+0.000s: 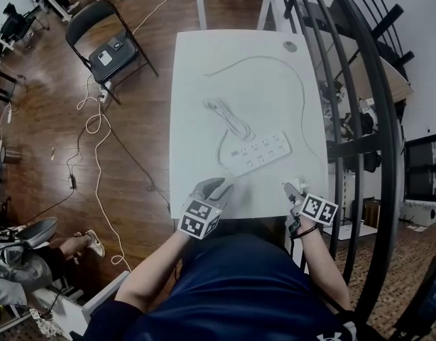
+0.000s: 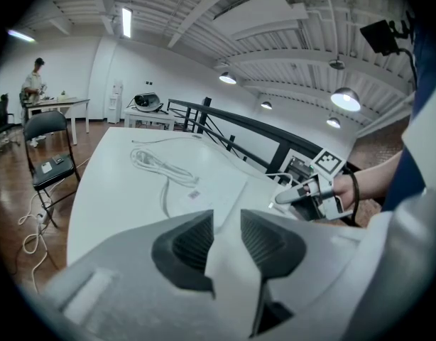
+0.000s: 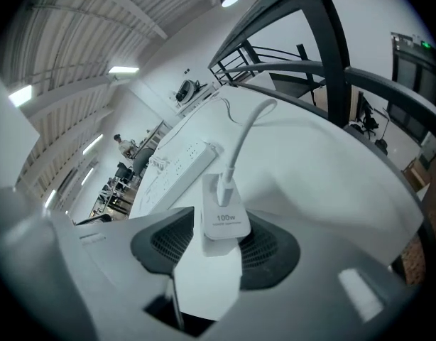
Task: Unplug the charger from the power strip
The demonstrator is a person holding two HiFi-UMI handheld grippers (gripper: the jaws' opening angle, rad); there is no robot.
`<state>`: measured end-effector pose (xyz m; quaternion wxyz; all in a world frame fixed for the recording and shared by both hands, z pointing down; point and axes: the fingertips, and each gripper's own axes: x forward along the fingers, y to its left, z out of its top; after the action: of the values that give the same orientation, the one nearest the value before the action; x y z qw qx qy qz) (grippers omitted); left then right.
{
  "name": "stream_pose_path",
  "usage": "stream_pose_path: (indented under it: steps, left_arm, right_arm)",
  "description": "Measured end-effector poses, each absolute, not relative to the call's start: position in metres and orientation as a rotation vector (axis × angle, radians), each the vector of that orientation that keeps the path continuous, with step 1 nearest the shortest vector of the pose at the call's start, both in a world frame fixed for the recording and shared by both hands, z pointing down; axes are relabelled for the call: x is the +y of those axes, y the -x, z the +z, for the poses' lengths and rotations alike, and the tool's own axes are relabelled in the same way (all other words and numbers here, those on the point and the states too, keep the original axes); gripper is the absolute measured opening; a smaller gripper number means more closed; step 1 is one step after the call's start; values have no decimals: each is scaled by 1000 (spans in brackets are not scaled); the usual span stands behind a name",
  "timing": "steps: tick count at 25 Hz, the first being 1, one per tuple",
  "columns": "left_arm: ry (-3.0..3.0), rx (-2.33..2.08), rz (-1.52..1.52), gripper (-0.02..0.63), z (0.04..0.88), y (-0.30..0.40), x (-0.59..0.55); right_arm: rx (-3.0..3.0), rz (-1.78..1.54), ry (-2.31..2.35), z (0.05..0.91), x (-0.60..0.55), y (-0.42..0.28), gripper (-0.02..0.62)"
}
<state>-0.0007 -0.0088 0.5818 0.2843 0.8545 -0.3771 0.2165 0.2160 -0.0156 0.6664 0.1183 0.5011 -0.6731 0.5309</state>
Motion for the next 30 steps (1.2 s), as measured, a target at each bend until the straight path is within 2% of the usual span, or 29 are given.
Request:
stream_pose_path:
  steps: [3, 6, 12, 30]
  left_arm:
    - [-2288, -1009, 577, 121, 580, 1, -9]
    - [-2287, -1005, 582, 121, 581, 1, -9]
    - [-2297, -997, 580, 120, 580, 0, -8]
    - [-2315, -979, 577, 120, 577, 7, -9]
  right_arm:
    - [-1954, 1514, -1482, 667, -17, -218, 236]
    - [-1925, 1473, -1492, 670, -18, -222, 258]
    - [-1852, 1359, -1492, 673, -9, -230, 267]
    - [-1744, 1303, -1671, 658, -4, -258, 252]
